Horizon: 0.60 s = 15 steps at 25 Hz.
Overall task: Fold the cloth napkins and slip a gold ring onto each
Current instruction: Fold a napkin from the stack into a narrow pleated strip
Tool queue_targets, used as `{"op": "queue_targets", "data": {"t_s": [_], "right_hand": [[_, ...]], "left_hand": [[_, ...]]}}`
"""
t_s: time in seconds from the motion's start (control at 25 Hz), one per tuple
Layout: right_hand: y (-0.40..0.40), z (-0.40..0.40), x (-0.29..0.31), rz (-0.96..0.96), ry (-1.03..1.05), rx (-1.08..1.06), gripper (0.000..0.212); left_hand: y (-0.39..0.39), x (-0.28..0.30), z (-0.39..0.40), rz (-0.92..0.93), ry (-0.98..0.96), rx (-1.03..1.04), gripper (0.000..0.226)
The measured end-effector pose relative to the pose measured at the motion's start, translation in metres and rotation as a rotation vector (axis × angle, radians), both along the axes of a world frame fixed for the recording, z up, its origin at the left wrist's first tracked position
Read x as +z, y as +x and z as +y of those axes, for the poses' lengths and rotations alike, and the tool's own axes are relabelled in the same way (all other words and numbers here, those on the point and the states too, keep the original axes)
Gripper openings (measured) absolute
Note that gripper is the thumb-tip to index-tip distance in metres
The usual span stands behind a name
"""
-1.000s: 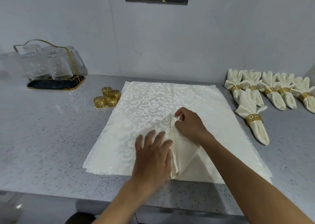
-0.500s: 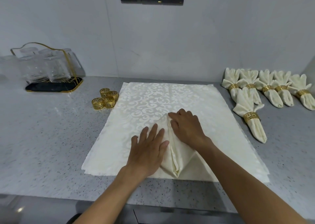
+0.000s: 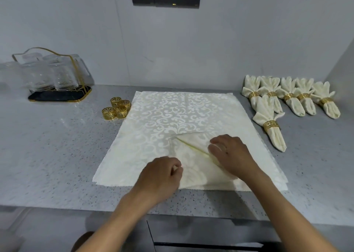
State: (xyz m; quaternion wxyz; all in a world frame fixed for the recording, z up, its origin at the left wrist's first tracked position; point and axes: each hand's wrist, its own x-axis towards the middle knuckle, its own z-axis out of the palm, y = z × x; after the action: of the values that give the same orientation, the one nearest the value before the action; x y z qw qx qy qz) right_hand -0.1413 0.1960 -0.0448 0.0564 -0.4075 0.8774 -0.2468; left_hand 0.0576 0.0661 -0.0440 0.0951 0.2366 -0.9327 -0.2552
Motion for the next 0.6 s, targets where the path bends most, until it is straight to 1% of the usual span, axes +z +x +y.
{"op": "queue_targets", "data": {"t_s": [0.04,0.08,0.12,0.2,0.28,0.32,0.4,0.52,0.6], "right_hand": [[0.0,0.003,0.001,-0.012,0.044,0.034,0.038],[0.005,0.007,-0.001,0.001,0.082,0.068,0.043],[0.013,0.011,-0.005,0.05,0.106,0.094,0.047],[0.028,0.018,-0.017,0.18,0.121,0.112,0.052],[0.037,0.02,-0.028,0.262,0.103,0.092,0.051],[0.038,0.02,-0.031,0.285,0.074,0.07,0.05],[0.038,0.018,-0.035,0.29,0.035,0.051,0.047],[0.041,0.017,-0.031,0.272,0.057,0.056,0.043],[0.044,0.02,-0.031,0.271,0.063,0.065,0.042]], "left_hand": [[0.001,-0.008,0.004,0.012,-0.164,-0.058,0.032],[0.001,-0.015,0.005,0.001,-0.27,-0.118,0.039],[0.0,-0.021,0.003,-0.046,-0.307,-0.153,0.044],[-0.002,-0.028,-0.001,-0.145,-0.311,-0.155,0.056],[0.0,-0.028,0.001,-0.165,-0.33,-0.144,0.073],[0.002,-0.027,0.003,-0.161,-0.341,-0.134,0.078],[0.006,-0.025,0.006,-0.137,-0.353,-0.113,0.078],[-0.008,-0.017,0.001,-0.053,-0.407,-0.108,0.068],[-0.034,-0.013,-0.008,-0.098,-0.438,-0.142,0.063]]}}
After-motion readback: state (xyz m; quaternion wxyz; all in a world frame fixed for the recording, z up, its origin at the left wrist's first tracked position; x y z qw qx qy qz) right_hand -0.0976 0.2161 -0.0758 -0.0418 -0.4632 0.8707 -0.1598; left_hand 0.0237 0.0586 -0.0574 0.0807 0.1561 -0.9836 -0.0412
